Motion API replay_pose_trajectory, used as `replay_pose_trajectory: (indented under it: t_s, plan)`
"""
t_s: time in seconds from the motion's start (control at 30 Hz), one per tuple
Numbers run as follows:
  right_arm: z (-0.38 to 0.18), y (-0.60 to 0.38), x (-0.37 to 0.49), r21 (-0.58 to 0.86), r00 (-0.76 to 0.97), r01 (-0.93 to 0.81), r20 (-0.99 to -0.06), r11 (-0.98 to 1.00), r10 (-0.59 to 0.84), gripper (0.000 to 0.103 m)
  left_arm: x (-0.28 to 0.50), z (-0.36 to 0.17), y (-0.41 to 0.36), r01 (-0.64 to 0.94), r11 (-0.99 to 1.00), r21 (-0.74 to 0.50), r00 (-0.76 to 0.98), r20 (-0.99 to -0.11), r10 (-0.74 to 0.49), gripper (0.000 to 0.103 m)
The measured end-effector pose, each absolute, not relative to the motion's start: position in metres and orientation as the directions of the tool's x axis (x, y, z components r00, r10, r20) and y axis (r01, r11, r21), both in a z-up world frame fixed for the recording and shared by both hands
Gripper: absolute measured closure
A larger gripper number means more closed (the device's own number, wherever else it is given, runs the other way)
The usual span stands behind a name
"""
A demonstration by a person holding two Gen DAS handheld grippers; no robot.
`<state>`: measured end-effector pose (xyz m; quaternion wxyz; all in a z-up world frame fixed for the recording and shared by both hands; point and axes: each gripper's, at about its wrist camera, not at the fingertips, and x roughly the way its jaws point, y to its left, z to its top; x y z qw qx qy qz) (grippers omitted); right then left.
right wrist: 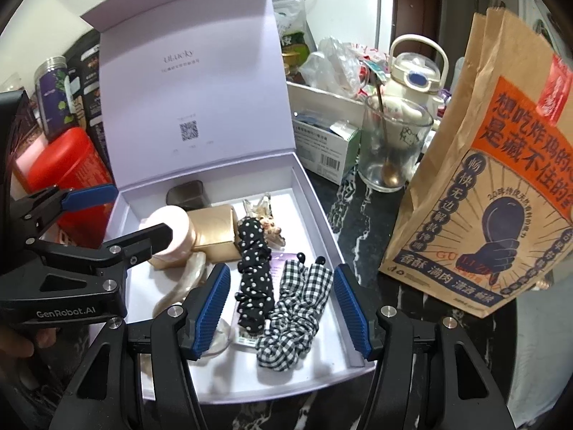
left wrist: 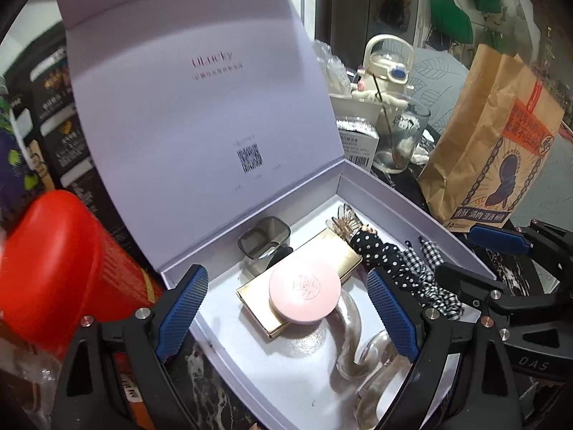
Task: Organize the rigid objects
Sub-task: 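Withdraw both tools up and away from the lavender box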
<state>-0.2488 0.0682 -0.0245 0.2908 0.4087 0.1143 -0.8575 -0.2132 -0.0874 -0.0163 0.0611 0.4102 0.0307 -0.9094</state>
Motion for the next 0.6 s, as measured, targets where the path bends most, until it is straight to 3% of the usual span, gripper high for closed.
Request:
replay_pose_trajectory:
  t_s: [0.27,0.37,0.6]
  plan:
    - [0.006,0.076,-0.231,0.023,-0.558,0.590,-0.711,-0.807,-0.428,0.031,-0.198,0.013,-0.081,0.143,-0.990,0.010,-0.691,-0.715,-0.107,0.011]
    - [0.018,0.082,-0.225,0.018,-0.582,0.584,-0.687,-0.812,-0.435,0.024,-0.191,0.022,-0.079,0.144,-0.990,0.010,-0.703,-0.703,-0.109,0.001]
    - [0.043,0.096,-0.208,-0.010,-0.638,0.555,-0.646,-0.832,-0.419,0.016,-0.175,0.044,-0.072,0.138,-0.990,0.019,-0.734,-0.670,-0.115,0.000]
